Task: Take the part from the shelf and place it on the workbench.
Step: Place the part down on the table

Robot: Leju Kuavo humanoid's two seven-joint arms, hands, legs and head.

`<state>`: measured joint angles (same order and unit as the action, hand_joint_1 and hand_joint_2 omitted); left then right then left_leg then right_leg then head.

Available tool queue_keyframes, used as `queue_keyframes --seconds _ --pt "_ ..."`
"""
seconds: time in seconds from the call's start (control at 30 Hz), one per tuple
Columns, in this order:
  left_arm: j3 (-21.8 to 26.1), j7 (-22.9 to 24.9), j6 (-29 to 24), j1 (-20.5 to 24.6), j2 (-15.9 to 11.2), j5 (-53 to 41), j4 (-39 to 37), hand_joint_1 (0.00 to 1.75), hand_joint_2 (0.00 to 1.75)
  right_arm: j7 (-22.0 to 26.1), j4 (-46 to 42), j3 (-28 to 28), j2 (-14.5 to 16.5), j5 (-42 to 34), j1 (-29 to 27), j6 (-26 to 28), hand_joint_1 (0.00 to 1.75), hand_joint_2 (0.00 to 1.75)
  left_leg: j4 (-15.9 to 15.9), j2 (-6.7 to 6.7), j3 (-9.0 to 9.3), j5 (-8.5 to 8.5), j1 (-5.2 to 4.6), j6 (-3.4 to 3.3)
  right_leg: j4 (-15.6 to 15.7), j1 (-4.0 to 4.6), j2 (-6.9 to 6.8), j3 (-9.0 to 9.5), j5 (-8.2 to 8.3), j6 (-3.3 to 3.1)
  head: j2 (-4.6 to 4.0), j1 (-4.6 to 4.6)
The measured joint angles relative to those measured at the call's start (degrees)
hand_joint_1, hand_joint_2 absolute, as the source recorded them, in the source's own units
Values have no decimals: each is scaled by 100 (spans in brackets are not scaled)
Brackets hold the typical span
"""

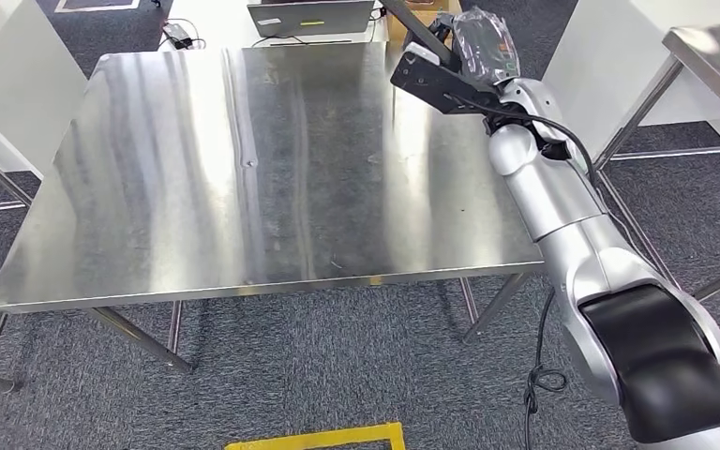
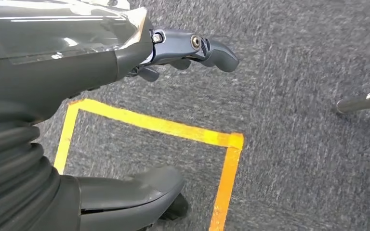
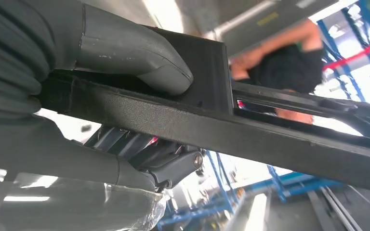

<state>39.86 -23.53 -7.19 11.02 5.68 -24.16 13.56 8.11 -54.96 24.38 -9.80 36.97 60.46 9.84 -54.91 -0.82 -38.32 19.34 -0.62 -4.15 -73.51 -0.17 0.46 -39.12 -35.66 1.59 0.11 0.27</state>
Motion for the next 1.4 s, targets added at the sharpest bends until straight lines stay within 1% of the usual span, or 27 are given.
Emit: queue_keyframes --seconds 0.03,0.07,0.1,0.13,0.17,0.2,0.27,0.33,0.47,0.53,0.63,0.77,0.83,0.93,1.07,1.23,1.4 --pt "-2 2 0 -5 10 0 -2 0 175 -1 17 4 -7 5 -41 0 175 175 -7 -16 29 28 9 16 56 -19 -1 -40 119 70 0 1" --pt "-5 3 0 -8 20 1 -4 0 175 -2 30 5 -9 10 -64 1 175 175 -23 -30 53 57 20 39 346 -49 -3 21 335 161 0 0" --pt "-9 3 0 -8 24 1 -4 0 175 -1 37 6 -10 11 -71 1 175 175 -55 -40 65 92 25 69 779 -89 -9 144 601 261 0 2" --pt "-13 4 0 -7 22 1 -5 0 175 -1 42 7 -10 13 -65 3 175 175 -109 -49 57 134 20 107 1170 -117 -15 279 819 324 0 2" --pt "-16 4 0 -6 17 1 -5 0 175 0 46 8 -12 13 -60 5 175 175 -162 -57 43 169 12 138 1446 -137 -16 380 963 332 0 2" --pt "-16 5 0 -7 12 1 -5 0 175 -2 50 11 -13 16 -60 7 175 175 -207 -65 25 200 -1 157 1580 -148 -15 434 1029 304 0 0" --pt "-17 5 0 -8 5 1 -5 0 175 -8 55 16 -13 21 -52 10 175 175 -239 -73 8 211 -13 121 1589 -147 0 449 1034 217 0 -1" --pt "-19 5 0 -5 3 1 -5 0 175 -11 54 20 -7 34 -13 13 175 175 -231 -66 16 202 -16 73 1589 -141 15 448 1040 203 0 -1" --pt "-27 4 0 5 3 9 -5 0 175 -15 57 40 5 84 77 13 175 175 -207 -39 42 201 -5 70 1589 -116 41 451 1039 195 0 -3" --pt "-31 2 -1 7 7 11 -5 0 175 -31 70 53 9 107 144 13 175 175 -201 -36 45 201 3 72 1588 -102 42 452 1035 175 0 -2" --pt "-39 2 -4 12 16 11 -5 0 175 -104 145 85 11 204 278 15 175 175 -197 -36 46 201 9 96 1587 -87 41 452 1030 132 0 -2" --pt "-47 6 -7 29 23 11 -5 0 175 -166 342 148 15 319 415 65 175 175 -194 -36 46 207 12 189 1584 -79 38 453 1025 123 0 -1" --pt "-52 8 -7 34 25 11 -5 0 175 -196 456 185 23 405 470 83 175 175 -195 -36 45 209 7 203 1585 -79 38 453 1025 123 0 -1" --pt "-68 20 -6 60 24 18 -5 0 175 -297 809 308 82 739 600 115 175 175 -199 -37 45 211 -12 203 1588 -80 38 454 1025 123 0 1" --pt "-73 -64 18 104 20 52 -4 0 175 -445 1595 569 333 1337 714 298 175 175 -206 -37 45 211 -33 201 1589 -80 38 469 1025 123 0 2" --pt "-77 -484 250 116 11 129 -3 0 175 -705 2443 995 782 2105 588 295 175 175 -217 -39 45 211 -45 199 1593 -80 38 473 1025 123 0 2" --pt "-81 -640 341 112 9 151 -3 0 175 -805 2874 1267 1100 2368 385 241 175 175 -221 -43 41 211 -55 197 1596 -81 35 473 1025 124 0 2"
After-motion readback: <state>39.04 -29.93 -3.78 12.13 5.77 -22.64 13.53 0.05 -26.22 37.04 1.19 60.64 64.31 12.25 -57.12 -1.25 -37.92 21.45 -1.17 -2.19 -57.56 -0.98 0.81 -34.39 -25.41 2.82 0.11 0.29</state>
